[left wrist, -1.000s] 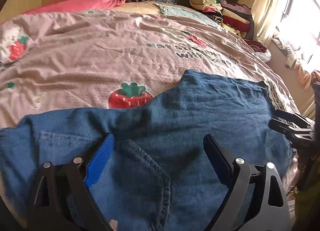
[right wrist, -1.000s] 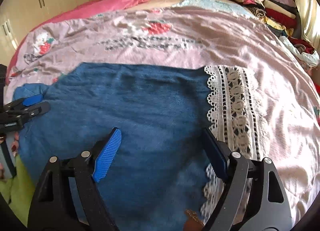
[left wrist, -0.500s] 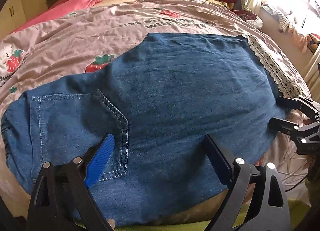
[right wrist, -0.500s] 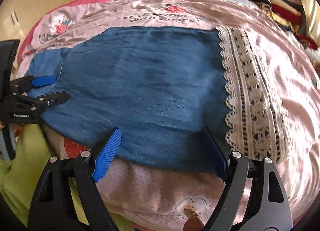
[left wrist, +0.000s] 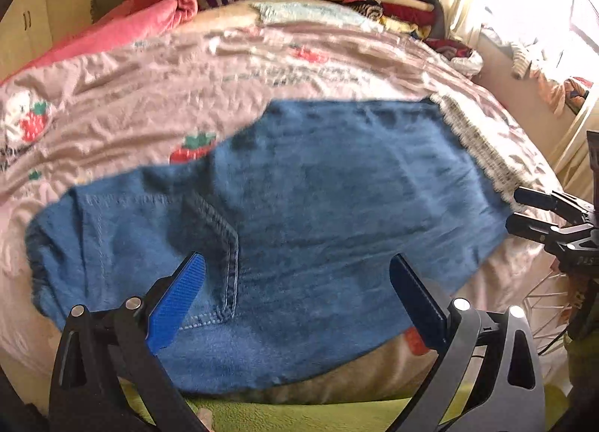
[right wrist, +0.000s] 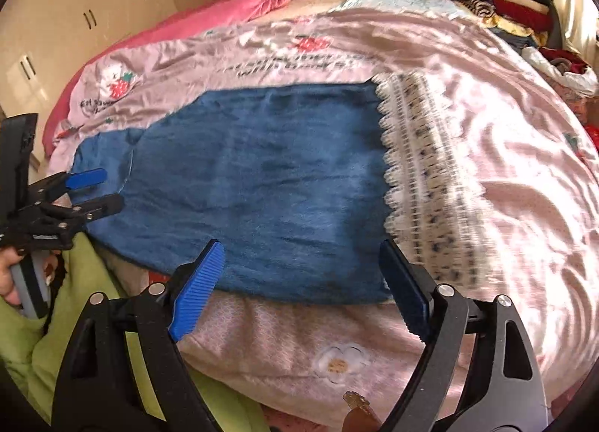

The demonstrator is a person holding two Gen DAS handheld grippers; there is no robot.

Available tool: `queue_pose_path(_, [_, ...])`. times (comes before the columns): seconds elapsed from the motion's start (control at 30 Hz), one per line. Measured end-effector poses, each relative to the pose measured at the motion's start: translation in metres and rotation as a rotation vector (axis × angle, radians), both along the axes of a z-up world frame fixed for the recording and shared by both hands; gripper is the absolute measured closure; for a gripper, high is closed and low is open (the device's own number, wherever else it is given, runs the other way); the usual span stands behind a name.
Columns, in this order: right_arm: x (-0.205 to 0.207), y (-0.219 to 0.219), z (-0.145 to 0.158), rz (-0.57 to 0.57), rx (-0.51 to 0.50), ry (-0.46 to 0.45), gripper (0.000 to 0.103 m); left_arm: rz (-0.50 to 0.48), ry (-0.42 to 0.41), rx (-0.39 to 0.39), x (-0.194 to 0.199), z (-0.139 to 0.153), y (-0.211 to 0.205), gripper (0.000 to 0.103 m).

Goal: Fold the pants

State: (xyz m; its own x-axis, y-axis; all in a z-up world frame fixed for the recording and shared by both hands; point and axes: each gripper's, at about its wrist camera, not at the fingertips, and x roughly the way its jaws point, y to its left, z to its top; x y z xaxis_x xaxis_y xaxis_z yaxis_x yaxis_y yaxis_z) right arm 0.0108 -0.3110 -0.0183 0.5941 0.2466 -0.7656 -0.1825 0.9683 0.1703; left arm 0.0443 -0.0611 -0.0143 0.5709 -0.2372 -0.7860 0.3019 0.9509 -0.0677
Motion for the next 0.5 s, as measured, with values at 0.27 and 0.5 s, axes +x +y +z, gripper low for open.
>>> queue_pose_path(0.27, [-0.011,-0.037,0.023,-0.109,0.004,-0.069,0.015,-0.041,-0.066,-0.014,-0.002,0.036,-0.019,0.005])
queue_pose_path(0.5, [-0.014,-0.058,0.027,-0.163,0.023,-0.087,0.015,-0.071,-0.07,-0.038,0.01,0.051,-0.038,0.005])
